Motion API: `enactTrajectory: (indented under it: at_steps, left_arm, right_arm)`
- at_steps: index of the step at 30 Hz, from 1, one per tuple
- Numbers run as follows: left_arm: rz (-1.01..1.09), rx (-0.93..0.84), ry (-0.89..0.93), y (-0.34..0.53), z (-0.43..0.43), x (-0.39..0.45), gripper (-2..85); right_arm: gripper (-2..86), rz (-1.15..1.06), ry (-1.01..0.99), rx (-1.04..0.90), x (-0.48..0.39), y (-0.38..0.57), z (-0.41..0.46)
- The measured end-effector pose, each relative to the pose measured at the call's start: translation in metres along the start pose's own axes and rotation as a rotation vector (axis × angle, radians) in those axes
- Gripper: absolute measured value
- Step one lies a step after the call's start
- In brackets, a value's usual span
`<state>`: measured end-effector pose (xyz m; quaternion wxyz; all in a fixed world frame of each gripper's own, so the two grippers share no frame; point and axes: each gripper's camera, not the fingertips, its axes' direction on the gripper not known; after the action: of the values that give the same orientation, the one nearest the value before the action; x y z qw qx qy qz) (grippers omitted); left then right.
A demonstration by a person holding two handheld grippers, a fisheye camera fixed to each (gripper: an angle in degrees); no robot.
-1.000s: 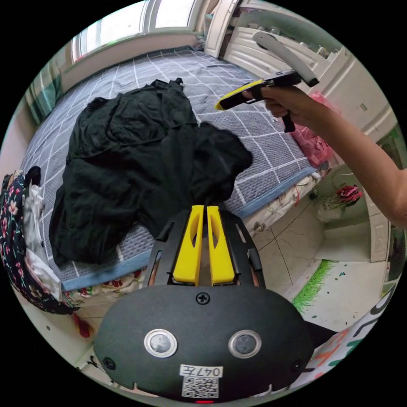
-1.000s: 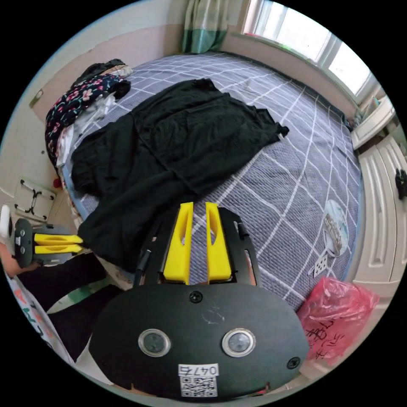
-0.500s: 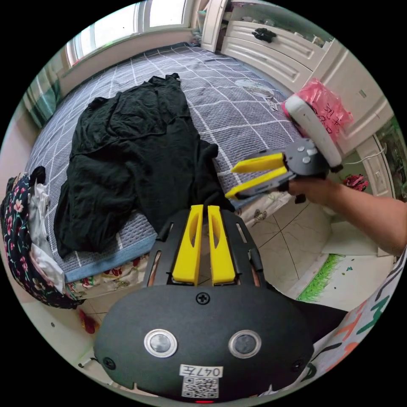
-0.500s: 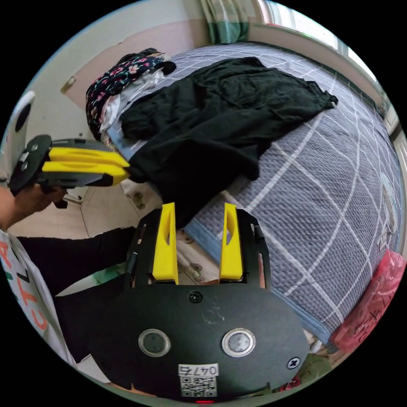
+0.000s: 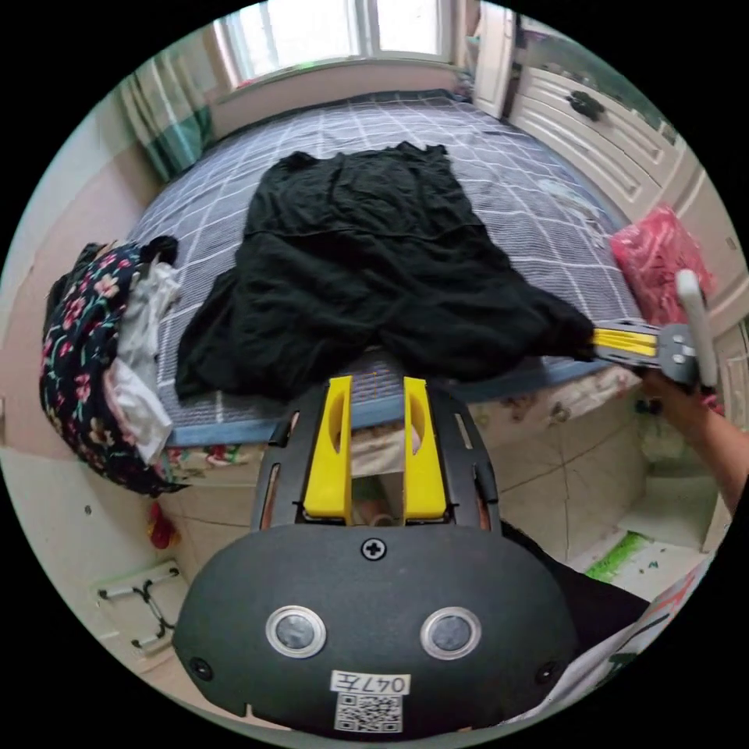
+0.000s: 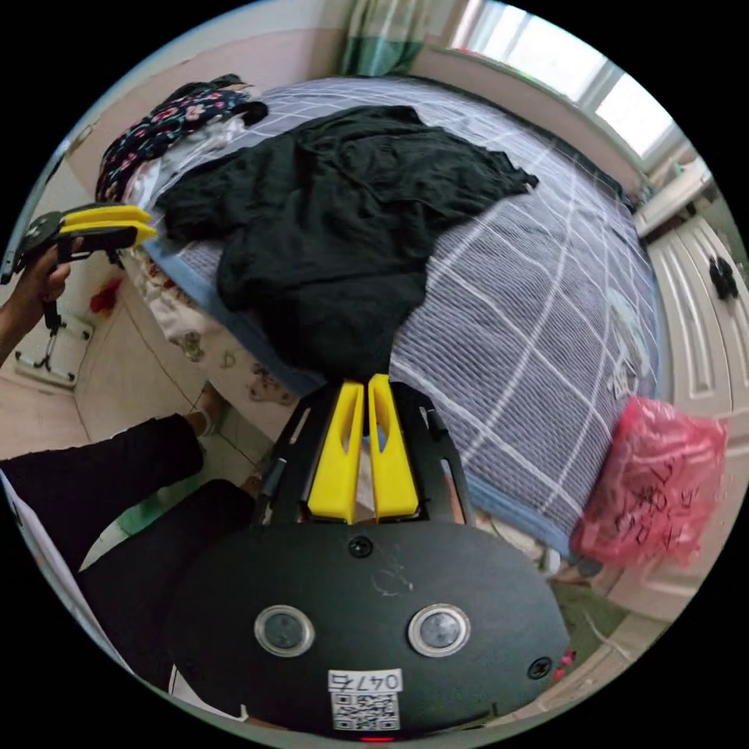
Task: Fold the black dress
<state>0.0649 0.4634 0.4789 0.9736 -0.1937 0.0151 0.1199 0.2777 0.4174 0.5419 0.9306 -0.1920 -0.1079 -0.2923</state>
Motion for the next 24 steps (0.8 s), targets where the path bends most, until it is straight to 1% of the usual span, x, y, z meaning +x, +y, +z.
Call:
enactTrajectory:
  at_steps: [4, 6, 8, 9, 12, 14, 15, 17, 18, 20, 21, 23, 24]
  left_arm:
    - [-0.022, -0.020, -0.066, 0.007, 0.009, -0.035, 10.4]
    - [-0.062, -0.029, -0.113, 0.011, 0.013, -0.058, 10.6]
    - [-0.098, -0.027, -0.151, 0.016, 0.014, -0.076, 10.8]
    - [-0.120, -0.029, -0.172, 0.019, 0.014, -0.088, 10.8]
    - [-0.179, -0.023, -0.203, 0.028, 0.012, -0.118, 10.9]
    - [-0.224, -0.010, -0.217, 0.035, 0.006, -0.137, 10.9]
    - [-0.252, 0.003, -0.228, 0.041, 0.000, -0.148, 10.8]
    - [-0.289, 0.023, -0.242, 0.051, -0.011, -0.166, 10.7]
    - [-0.304, 0.027, -0.254, 0.058, -0.017, -0.178, 10.6]
    - [-0.332, 0.028, -0.263, 0.070, -0.025, -0.199, 10.3]
    - [-0.360, 0.027, -0.249, 0.078, -0.029, -0.215, 10.1]
    - [-0.398, 0.028, -0.206, 0.090, -0.032, -0.236, 9.8]
    - [-0.404, 0.026, -0.176, 0.096, -0.031, -0.247, 9.6]
  right_arm:
    - [1.3, 0.083, 0.012, -0.119, 0.017, 0.020, 0.010]
    - [4.0, 0.084, -0.010, -0.078, 0.008, 0.017, 0.006]
    - [8.8, 0.062, -0.024, -0.026, -0.016, 0.003, -0.003]
    - [9.6, 0.061, -0.033, -0.012, -0.022, -0.002, -0.006]
    - [9.4, 0.018, -0.139, 0.125, -0.059, -0.039, -0.025]
    - [8.3, -0.133, -0.192, 0.236, -0.108, -0.088, -0.036]
    - [8.1, -0.172, -0.205, 0.261, -0.122, -0.102, -0.036]
    - [7.4, -0.323, -0.274, 0.340, -0.180, -0.159, -0.032]
    - [7.2, -0.357, -0.293, 0.353, -0.195, -0.173, -0.029]
    - [6.9, -0.499, -0.321, 0.356, -0.257, -0.225, -0.011]
    - [6.9, -0.534, -0.312, 0.354, -0.272, -0.237, -0.005]
    - [7.1, -0.710, -0.236, 0.312, -0.333, -0.270, 0.022]
    - [6.9, -0.754, -0.213, 0.293, -0.346, -0.275, 0.029]
